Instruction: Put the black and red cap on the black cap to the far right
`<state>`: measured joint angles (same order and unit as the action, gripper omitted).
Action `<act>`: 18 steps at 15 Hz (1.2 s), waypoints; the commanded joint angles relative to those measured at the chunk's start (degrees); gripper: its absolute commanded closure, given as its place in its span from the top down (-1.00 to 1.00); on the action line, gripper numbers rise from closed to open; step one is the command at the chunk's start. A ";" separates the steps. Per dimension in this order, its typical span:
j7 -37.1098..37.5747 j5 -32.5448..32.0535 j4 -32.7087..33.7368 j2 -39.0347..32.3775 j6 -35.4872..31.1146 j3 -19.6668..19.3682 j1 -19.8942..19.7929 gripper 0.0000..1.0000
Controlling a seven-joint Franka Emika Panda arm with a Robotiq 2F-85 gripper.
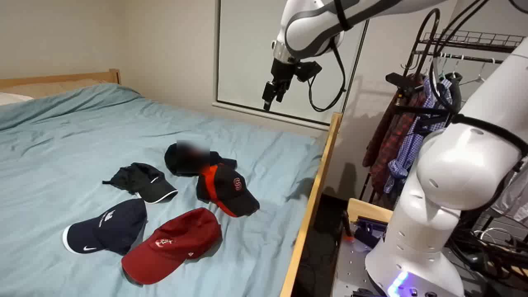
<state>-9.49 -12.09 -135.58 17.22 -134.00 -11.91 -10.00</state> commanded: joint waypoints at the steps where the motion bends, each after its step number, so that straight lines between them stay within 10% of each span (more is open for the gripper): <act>1: -0.15 0.18 0.10 -0.03 0.12 0.33 -0.36 1.00; 18: 20.24 5.80 -5.77 -23.80 -28.06 1.72 1.81 1.00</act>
<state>11.17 -6.65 -141.39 -6.67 -162.19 -9.64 -8.67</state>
